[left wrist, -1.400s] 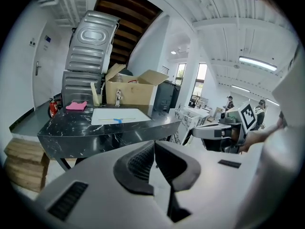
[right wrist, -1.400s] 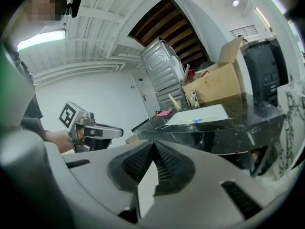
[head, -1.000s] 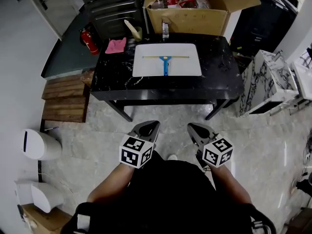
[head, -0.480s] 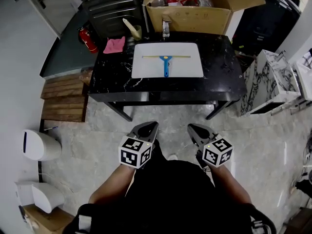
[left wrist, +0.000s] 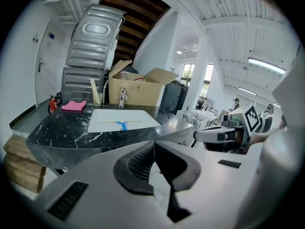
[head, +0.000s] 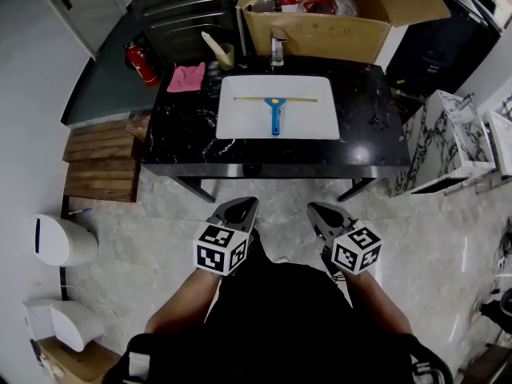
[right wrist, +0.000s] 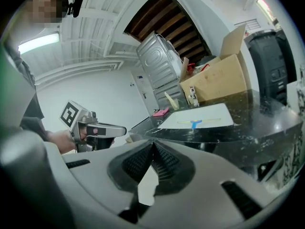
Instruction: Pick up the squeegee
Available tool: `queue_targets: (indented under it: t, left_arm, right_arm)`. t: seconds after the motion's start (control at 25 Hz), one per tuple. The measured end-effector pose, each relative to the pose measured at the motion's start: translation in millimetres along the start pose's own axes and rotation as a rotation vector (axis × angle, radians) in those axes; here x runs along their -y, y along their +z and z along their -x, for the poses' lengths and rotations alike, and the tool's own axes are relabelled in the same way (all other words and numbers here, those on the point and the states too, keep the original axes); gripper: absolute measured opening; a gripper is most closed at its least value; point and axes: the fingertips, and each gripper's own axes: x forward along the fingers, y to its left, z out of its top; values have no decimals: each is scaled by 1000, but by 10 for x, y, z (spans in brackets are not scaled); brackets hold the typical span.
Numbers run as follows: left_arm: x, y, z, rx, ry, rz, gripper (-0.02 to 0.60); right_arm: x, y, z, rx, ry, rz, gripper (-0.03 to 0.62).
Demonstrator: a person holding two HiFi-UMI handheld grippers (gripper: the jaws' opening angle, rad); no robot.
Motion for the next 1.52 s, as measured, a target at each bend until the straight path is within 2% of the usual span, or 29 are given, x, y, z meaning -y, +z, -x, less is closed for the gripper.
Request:
queue_targets:
  t: [0.4,0.6,1.0,1.28,1.52]
  left_arm:
    - [-578,463,-534,-15,-24,2,17]
    - [-848,675,-778,-42,-65,-8,17]
    - [-1436,1085,-1271,-74,-153,-78,17]
    - [-1777,1217,-1463,-93,-214,-145,17]
    - [-1921,1238,-1562,-110,-238,-151,17]
  right_arm:
    - [403,465,-593,-27,-32,-10,9]
    - [539,736,-922,-31,-56,-17,9]
    - [924,1039,-1610,-58,-186,-83,9]
    - [1091,1255,-1977,-38,-273,-94,9]
    - [1103,1373,-2152,-41,-289,-80,9]
